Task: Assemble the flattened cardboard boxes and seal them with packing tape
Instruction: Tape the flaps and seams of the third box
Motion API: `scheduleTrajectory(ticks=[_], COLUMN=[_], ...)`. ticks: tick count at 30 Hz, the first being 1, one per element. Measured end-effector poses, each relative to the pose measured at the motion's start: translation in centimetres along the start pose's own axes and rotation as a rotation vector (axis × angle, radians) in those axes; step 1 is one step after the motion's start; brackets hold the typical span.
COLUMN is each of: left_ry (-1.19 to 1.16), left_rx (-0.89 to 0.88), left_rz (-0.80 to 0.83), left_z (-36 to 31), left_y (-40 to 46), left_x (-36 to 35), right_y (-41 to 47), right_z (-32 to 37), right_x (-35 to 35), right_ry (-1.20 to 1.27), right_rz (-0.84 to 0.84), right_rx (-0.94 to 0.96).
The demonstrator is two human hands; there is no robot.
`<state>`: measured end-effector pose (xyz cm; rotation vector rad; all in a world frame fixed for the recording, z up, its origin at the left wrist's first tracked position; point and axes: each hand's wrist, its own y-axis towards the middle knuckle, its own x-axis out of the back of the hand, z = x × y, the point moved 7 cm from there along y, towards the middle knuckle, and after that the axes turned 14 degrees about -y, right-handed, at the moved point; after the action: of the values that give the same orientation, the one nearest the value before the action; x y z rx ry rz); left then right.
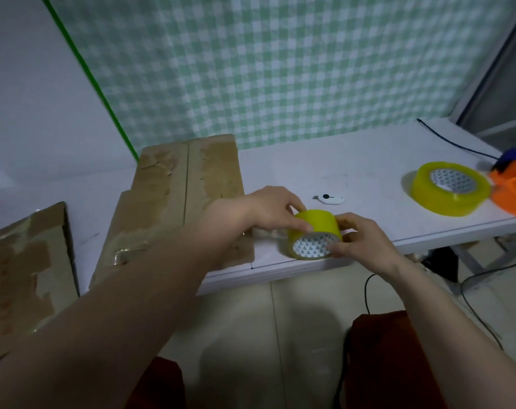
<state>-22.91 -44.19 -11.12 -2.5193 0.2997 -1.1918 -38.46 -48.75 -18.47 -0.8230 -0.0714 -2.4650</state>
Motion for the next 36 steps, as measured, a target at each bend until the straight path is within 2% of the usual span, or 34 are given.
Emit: scheduleTrajectory(ticks=[4,6,8,9,13,15,20,25,26,28,31,34,36], left_ry=[-0.156,-0.244,-0.354,-0.41,-0.537,-0.554,-0.628,-0.694,-0.699,-0.713,-0.732,-0.739,-0.759], left_rx=[0.041,0.089,0.12,0.125,0.1,0.093,0.08,0.064,0.059,0.044,0.023,-0.02,-0.04], left_rz=[0.224,0.305,0.338,0.332,0.28,0.305,0.311,0.325,0.326,0.316,0.289,0.268,0.24], left_z=[0.3,1.1,1.9,2.2,2.8,2.8,3.0,2.8,2.8,2.7,2.5,2.3,2.2], left_y=[3.2,4.1,4.8,5.1,6.0,6.1,6.1,6.0,5.9,5.8,5.6,5.2,5.1], left_x=[-0.8,-0.9,-0.8,-0.7,-0.5,-0.7,-0.6,-0.5,-0.5,-0.4,-0.3,0.0,0.3], right_y=[0.2,1.7,4.4,5.9,10.8,11.5,8.3,-1.7,-3.5,-5.6,-6.4,-6.0,-5.3], right_z=[-0.2,-0.6,-1.4,-1.8,-3.1,-3.5,-4.2,-1.3,0.2,3.7,7.7,10.2,10.6], right_x=[1.9,3.9,5.6,5.5,2.3,1.8,3.4,5.0,4.6,2.2,-2.1,-3.2,-4.2], right_ry=[0.059,0.041,-0.137,-0.221,-0.53,-0.59,-0.271,0.012,0.086,0.174,-0.054,-0.387,-0.631], right_rz=[0.128,-0.029,-0.259,-0.312,-0.224,-0.263,-0.388,-0.548,-0.553,-0.453,-0.359,-0.542,-0.561], right_rx=[0.049,0.04,-0.021,-0.064,-0.13,-0.14,-0.164,-0.074,-0.03,0.09,0.25,0.361,0.39])
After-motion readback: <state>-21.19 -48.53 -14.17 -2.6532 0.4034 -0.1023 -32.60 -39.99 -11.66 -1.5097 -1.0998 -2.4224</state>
